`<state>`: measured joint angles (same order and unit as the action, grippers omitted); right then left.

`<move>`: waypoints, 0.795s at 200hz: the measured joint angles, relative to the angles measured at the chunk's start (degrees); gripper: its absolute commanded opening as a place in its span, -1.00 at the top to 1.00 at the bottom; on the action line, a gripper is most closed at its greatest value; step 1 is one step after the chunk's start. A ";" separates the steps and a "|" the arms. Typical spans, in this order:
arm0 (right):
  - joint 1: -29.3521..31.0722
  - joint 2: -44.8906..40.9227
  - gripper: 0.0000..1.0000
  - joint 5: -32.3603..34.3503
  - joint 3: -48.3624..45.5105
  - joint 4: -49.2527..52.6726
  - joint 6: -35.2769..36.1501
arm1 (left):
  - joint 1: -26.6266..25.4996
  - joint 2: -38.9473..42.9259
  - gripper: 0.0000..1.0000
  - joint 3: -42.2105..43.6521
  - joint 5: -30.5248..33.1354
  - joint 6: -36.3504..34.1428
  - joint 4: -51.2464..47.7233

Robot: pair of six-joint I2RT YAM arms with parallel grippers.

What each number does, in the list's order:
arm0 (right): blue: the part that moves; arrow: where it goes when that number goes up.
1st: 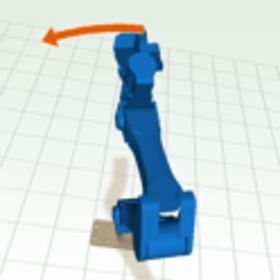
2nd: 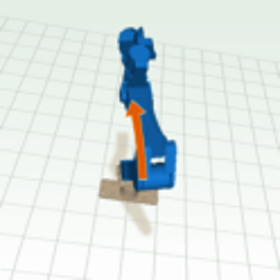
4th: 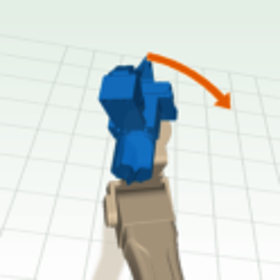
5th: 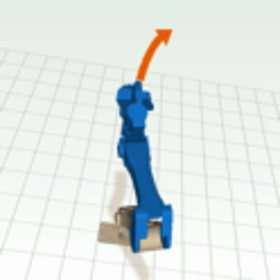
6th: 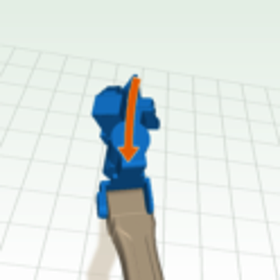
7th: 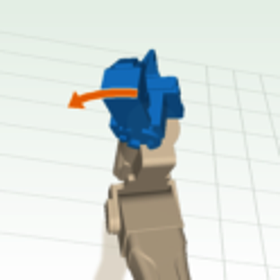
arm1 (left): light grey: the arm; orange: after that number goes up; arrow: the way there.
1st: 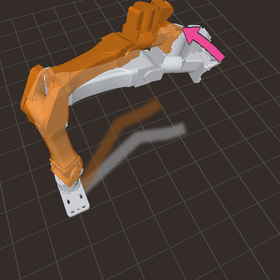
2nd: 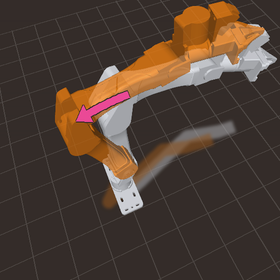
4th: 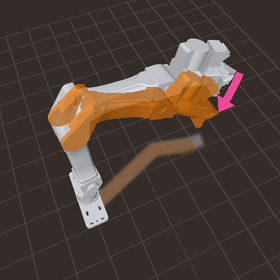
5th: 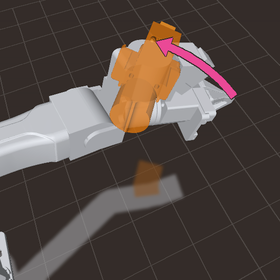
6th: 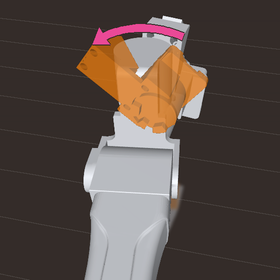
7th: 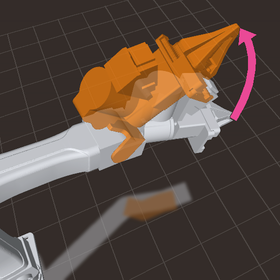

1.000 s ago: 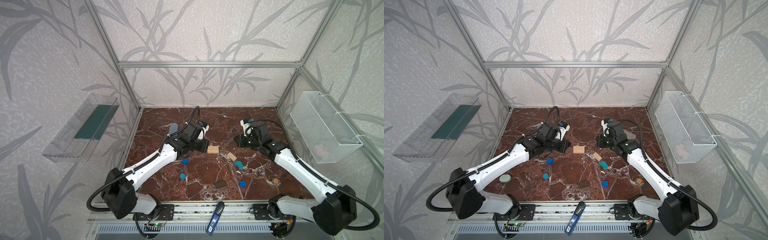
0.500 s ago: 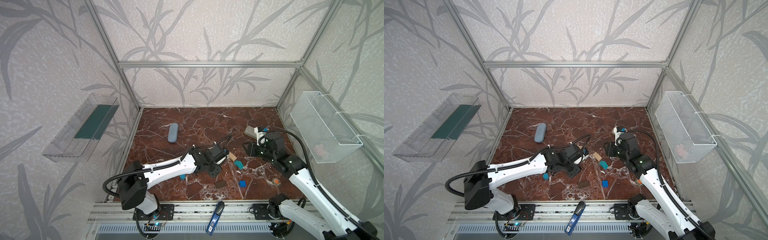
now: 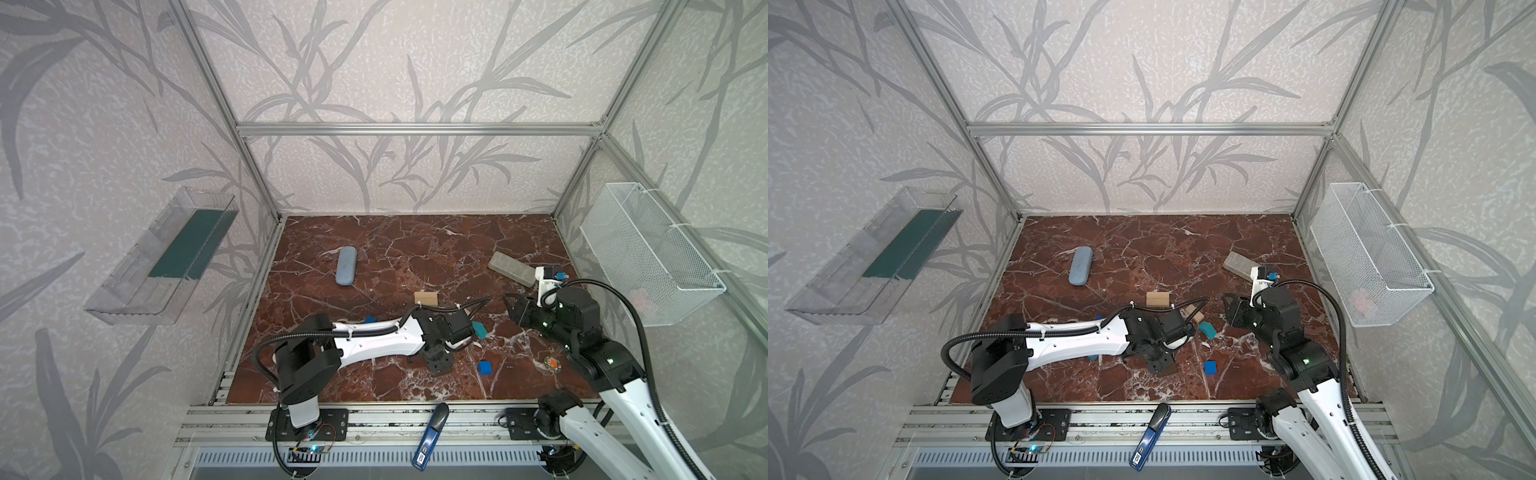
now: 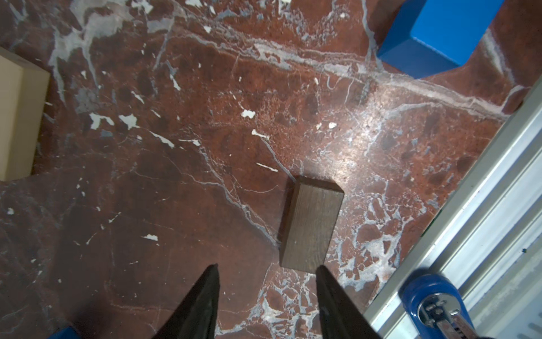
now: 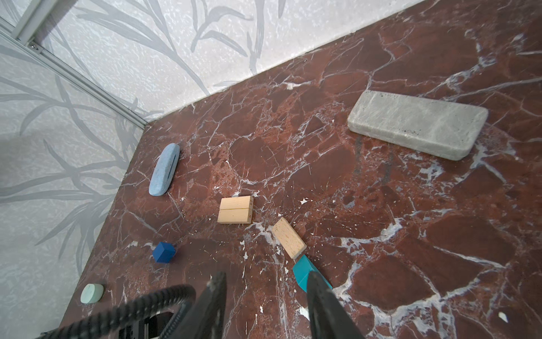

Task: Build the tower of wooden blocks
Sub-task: 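Lower the left gripper around the dark brown block and close it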

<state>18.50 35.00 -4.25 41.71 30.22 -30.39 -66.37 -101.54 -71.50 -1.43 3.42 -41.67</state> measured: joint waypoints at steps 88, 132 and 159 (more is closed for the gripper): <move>-0.04 -2.82 0.05 1.46 -0.50 2.03 -0.02 | -2.99 -3.80 -0.13 -0.35 -4.24 -0.04 0.57; -0.04 -3.08 0.05 1.81 -0.79 2.25 -0.04 | -3.32 -5.03 0.03 -0.35 -4.70 0.81 1.62; -0.09 -3.23 0.05 1.86 -0.79 2.27 -0.04 | -3.34 -5.60 0.11 -0.46 -4.17 1.31 2.10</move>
<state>18.41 31.77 -2.39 40.93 32.49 -30.44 -69.71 -107.13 -71.96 -5.61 4.73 -39.57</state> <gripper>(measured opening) 0.474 0.464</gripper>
